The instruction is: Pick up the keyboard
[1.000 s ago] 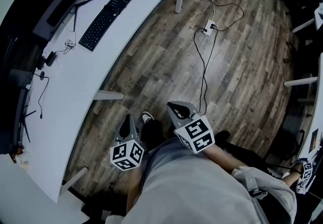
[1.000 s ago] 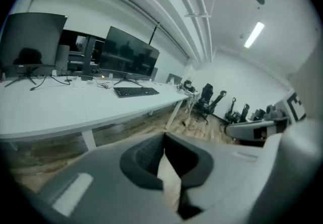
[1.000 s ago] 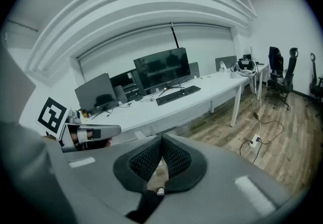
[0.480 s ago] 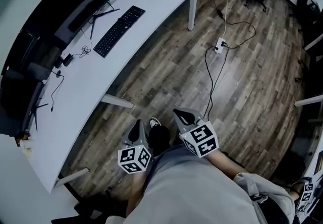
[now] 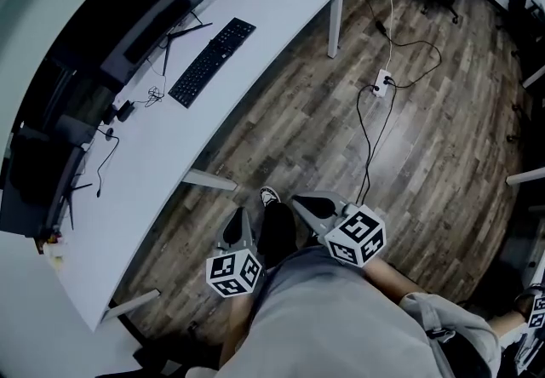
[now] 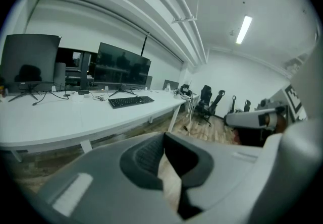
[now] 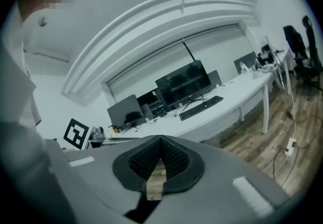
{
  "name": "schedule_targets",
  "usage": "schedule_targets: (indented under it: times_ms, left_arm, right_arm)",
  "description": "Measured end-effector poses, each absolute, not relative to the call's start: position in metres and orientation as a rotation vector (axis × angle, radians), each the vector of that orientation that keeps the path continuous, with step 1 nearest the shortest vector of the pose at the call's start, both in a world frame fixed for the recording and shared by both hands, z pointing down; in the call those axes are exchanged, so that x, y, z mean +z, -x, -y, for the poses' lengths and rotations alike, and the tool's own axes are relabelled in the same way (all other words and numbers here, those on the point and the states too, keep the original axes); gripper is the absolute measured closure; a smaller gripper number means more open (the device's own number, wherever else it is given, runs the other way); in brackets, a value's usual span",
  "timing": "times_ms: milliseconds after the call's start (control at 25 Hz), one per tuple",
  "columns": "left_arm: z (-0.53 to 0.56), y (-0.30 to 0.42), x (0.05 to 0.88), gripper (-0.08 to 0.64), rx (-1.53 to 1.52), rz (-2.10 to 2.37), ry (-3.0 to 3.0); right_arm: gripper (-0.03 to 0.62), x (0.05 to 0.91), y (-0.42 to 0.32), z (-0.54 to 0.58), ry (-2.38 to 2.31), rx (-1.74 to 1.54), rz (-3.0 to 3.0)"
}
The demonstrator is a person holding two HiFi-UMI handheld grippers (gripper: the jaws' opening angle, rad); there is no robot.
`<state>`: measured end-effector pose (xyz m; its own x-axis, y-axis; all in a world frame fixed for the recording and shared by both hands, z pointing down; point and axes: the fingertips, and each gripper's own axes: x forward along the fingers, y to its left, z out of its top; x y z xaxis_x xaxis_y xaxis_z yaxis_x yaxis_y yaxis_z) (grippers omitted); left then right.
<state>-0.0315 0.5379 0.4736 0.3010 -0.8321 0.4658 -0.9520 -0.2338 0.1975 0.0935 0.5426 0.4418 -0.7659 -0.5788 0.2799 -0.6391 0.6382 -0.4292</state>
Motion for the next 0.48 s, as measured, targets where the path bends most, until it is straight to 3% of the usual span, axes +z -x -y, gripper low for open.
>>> schedule_targets:
  times_ms: [480]
  left_arm:
    - [-0.417,0.058,0.470,0.560,0.326,1.517,-2.169]
  right_arm:
    - [0.592,0.448,-0.049,-0.433,-1.072,0.831,2.643]
